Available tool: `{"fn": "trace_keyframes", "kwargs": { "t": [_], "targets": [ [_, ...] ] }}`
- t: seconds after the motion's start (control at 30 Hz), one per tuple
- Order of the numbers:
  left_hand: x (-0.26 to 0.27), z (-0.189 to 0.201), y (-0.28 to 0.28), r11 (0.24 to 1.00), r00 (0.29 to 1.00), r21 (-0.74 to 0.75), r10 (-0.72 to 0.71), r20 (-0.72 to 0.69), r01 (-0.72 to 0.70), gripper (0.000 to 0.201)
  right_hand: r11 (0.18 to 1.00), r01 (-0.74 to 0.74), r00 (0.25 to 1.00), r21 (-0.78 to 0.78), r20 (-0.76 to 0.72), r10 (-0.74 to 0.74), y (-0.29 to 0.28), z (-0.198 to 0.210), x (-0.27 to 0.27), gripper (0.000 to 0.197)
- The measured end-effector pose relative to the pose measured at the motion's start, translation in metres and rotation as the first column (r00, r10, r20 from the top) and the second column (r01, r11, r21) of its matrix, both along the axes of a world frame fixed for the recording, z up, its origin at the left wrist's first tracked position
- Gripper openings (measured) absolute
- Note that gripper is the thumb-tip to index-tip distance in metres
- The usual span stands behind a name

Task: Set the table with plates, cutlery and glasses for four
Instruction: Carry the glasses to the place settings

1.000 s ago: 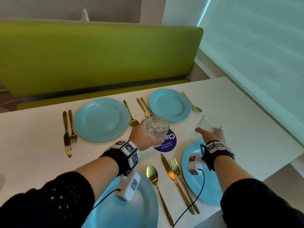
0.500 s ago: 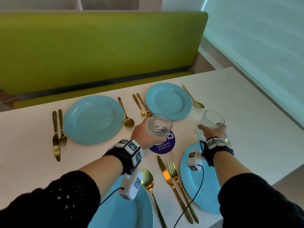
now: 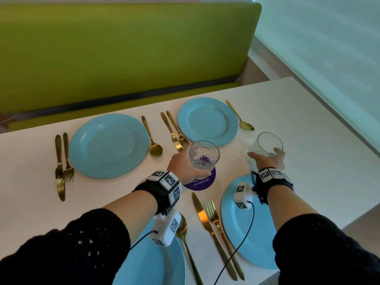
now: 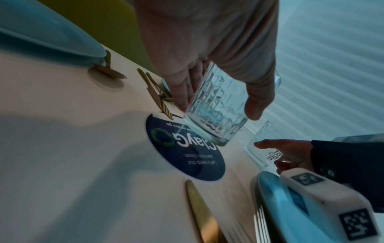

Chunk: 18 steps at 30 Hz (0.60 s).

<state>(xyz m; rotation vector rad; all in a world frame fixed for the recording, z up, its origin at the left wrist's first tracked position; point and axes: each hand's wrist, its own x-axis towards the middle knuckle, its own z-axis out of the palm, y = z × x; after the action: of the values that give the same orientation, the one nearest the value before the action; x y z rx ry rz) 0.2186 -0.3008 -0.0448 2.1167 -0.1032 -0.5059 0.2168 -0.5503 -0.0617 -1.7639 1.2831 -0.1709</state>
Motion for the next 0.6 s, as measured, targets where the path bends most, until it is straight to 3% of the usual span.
{"fn": "trace_keyframes", "kwargs": {
  "t": [0.33, 0.6],
  "targets": [
    [-0.006, -0.008, -0.011, 1.0, 1.0, 0.003, -0.024, 0.007, 0.024, 0.088, 0.999, -0.038, 0.998, 0.019, -0.057, 0.039, -0.01, -0.008, -0.006, 0.117],
    [-0.009, -0.016, -0.013, 1.0, 1.0, -0.005, -0.017, -0.002, 0.017, 0.088, 0.997, -0.073, 0.996, -0.021, -0.045, 0.072, -0.016, -0.007, -0.023, 0.117]
  ]
}}
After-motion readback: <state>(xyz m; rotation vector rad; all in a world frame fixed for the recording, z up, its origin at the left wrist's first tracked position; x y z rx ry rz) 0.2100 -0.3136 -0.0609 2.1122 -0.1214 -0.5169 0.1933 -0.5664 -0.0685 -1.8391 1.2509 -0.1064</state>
